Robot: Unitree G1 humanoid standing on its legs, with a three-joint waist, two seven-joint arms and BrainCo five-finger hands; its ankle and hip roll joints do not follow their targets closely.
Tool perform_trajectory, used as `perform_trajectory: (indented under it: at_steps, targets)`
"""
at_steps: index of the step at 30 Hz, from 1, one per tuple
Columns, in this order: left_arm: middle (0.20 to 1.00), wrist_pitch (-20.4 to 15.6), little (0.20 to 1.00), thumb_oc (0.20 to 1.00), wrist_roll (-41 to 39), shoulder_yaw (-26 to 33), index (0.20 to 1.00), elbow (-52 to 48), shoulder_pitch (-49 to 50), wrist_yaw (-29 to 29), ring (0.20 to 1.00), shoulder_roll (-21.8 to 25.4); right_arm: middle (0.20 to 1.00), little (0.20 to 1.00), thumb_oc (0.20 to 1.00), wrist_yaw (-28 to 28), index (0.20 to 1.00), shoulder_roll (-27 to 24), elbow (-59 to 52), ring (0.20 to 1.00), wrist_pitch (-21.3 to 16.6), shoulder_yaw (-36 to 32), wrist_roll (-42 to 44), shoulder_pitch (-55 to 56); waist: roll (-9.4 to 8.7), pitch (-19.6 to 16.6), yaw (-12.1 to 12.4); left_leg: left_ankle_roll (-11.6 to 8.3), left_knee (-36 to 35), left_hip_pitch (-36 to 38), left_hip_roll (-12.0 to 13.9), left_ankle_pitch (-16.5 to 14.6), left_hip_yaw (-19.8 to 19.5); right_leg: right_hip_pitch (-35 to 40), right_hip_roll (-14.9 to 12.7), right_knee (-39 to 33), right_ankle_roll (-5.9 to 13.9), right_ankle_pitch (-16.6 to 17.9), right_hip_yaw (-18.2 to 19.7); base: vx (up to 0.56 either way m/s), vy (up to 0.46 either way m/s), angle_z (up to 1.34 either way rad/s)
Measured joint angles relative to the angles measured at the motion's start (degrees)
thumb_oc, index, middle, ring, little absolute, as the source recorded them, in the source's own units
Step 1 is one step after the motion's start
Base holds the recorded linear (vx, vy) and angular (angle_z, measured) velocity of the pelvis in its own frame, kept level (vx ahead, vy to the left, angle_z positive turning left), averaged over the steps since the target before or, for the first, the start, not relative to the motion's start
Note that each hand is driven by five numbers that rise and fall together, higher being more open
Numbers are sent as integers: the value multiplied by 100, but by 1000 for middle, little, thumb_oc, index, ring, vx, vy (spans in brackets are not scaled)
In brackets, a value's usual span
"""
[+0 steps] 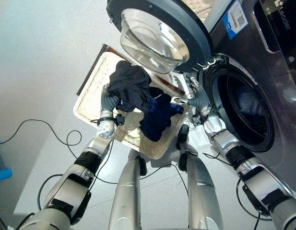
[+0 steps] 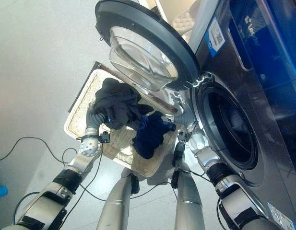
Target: Put the clothes into the washing machine.
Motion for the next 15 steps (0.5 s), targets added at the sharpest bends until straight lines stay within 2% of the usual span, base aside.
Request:
perform_trajectory:
  at_steps: [5, 7, 10, 12, 13, 14, 15]
  targets:
    - [200, -30, 200, 200, -650, 17, 200, -372, 27, -777, 200, 25, 1000, 1000, 1000, 161, 1000, -54, 37, 1000, 223, 70, -39, -288, 0, 0, 134, -3, 4, 0, -41, 10, -101, 1, -59, 136, -20, -89, -73, -5, -60, 10]
    - [200, -14, 200, 200, -967, 12, 200, -589, 40, -1236, 200, 66, 1000, 1000, 1000, 192, 1000, -78, 93, 1000, 348, 73, 16, -349, 0, 0, 147, -15, 7, -5, -68, 21, -186, 8, -106, 236, -29, -168, -153, 6, -46, 17]
    - [200, 102, 200, 200, -1082, -3, 200, -786, 25, -1589, 200, 73, 1000, 1000, 1000, 303, 1000, -77, 93, 1000, 471, 87, 18, -411, 0, 0, 139, -14, 7, -4, -86, 21, -194, 4, -128, 268, -25, -185, -160, 4, -41, 6]
    - [200, 210, 200, 200, -1234, -138, 200, -982, 2, -1842, 200, 92, 1000, 1000, 1000, 523, 1000, -83, 93, 1000, 733, 133, 22, -510, 0, 0, 139, -17, 6, -4, -102, 24, -199, 4, -126, 274, -26, -189, -168, 0, 0, 0]
    - [200, 210, 200, 200, -1234, -138, 200, -982, 2, -1842, 200, 92, 1000, 1000, 1000, 523, 1000, -83, 93, 1000, 733, 133, 22, -510, 0, 0, 139, -17, 6, -4, -102, 24, -199, 4, -126, 274, -26, -189, -168, 27, -37, 2]
    - [200, 210, 200, 200, -1301, -219, 200, -1032, -11, -2054, 200, 72, 1000, 1000, 1000, 802, 1000, -117, 93, 1000, 962, 344, 23, -681, 1, 0, 143, -28, 6, -4, -102, 31, -216, 3, -125, 298, -38, -207, -187, 27, -33, 4]
    - [200, 211, 200, 200, -1328, -231, 200, -1032, -15, -2116, 200, 61, 1000, 1000, 1000, 899, 1000, -89, 93, 1000, 1014, 389, 23, -734, 1, 0, 147, -32, 7, -4, -102, 34, -227, 1, -127, 317, -42, -221, -194, 31, -38, 8]
